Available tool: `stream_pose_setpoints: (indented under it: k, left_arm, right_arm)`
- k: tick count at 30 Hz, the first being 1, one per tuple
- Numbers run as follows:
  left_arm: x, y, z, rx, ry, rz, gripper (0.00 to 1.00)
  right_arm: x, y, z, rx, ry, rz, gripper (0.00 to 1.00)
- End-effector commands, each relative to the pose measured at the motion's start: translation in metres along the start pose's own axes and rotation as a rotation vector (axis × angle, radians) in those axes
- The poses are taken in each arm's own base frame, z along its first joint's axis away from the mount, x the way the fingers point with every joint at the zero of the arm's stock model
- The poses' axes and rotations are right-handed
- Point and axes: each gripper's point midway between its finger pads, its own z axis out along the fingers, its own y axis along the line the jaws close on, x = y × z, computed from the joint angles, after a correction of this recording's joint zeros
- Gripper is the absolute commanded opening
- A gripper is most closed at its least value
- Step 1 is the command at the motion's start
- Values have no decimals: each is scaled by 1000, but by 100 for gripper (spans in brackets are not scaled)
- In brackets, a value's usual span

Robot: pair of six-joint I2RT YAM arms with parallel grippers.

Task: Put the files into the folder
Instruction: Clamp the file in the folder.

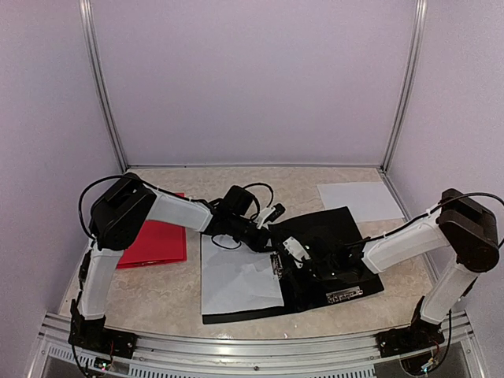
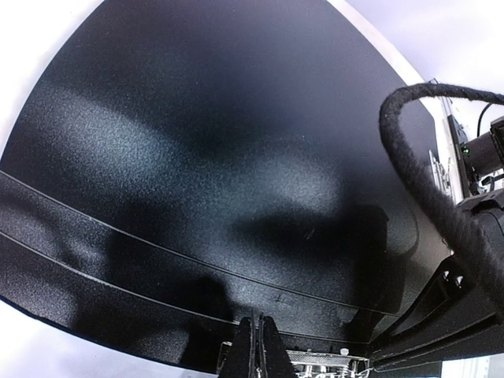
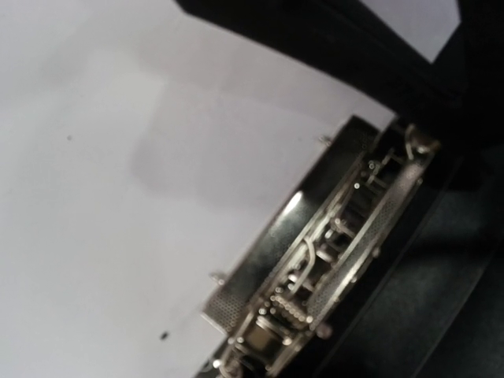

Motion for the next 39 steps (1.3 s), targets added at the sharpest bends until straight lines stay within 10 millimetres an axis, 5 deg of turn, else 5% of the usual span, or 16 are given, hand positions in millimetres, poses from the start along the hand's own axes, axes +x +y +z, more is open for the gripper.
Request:
stream_pose_setpoints:
  k: [1, 21, 39]
  left_arm:
    - [82, -19, 28, 94, 246, -112, 0]
    - [67, -26, 23, 102, 236, -103, 10]
    - [2, -2, -54, -126, 2, -73, 45]
  right_arm:
    - [58, -11, 12, 49, 193, -79, 0]
    - [57, -9, 11, 51, 198, -99, 0]
    - [37, -8, 4, 61, 161, -109, 0]
